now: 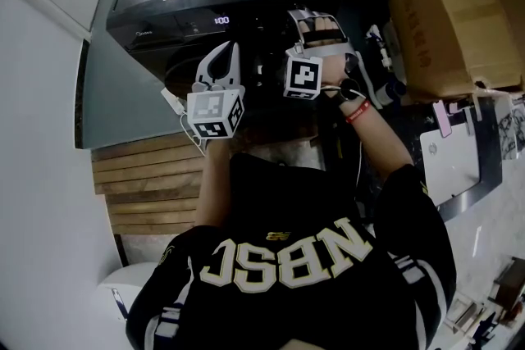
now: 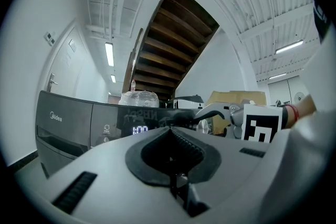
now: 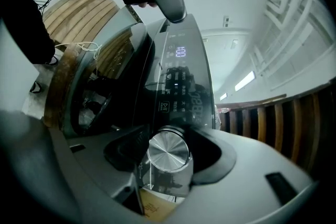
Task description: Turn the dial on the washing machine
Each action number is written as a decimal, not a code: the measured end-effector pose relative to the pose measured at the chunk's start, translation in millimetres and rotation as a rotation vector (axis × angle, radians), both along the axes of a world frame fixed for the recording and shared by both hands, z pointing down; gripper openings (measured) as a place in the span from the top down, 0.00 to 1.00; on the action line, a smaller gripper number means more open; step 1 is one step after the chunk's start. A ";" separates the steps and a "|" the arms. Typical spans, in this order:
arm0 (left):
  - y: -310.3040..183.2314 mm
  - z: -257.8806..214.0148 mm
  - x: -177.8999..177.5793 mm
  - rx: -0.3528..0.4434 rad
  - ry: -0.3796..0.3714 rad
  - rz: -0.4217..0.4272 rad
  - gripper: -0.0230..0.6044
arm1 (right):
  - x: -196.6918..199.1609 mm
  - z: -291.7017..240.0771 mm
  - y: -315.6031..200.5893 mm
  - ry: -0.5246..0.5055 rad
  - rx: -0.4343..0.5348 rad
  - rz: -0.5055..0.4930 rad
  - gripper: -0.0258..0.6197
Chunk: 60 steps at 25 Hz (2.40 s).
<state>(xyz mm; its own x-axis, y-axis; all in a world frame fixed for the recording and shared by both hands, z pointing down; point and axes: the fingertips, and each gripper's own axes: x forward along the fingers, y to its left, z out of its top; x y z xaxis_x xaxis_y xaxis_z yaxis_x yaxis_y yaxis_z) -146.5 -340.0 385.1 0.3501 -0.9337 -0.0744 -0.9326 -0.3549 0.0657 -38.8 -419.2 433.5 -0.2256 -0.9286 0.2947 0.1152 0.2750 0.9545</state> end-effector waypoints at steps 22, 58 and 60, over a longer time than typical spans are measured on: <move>6.5 0.3 0.8 0.001 0.014 -0.011 0.94 | 6.8 -15.9 -5.2 -0.542 -0.115 0.057 0.58; 3.8 1.2 14.9 -0.004 0.014 0.004 0.94 | 24.7 -31.5 -11.3 -1.270 -0.252 0.143 0.58; 4.3 1.3 14.4 -0.003 0.010 0.002 0.94 | 32.7 -31.0 -14.4 -1.465 -0.296 0.171 0.58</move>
<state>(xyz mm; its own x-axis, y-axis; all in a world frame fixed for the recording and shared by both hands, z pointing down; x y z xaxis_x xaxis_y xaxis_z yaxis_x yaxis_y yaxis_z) -132.1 -335.7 386.4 0.3509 -0.9334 -0.0753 -0.9313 -0.3562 0.0760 -6.0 -433.5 402.6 -0.3762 -0.9224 0.0872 -0.9177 0.3839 0.1019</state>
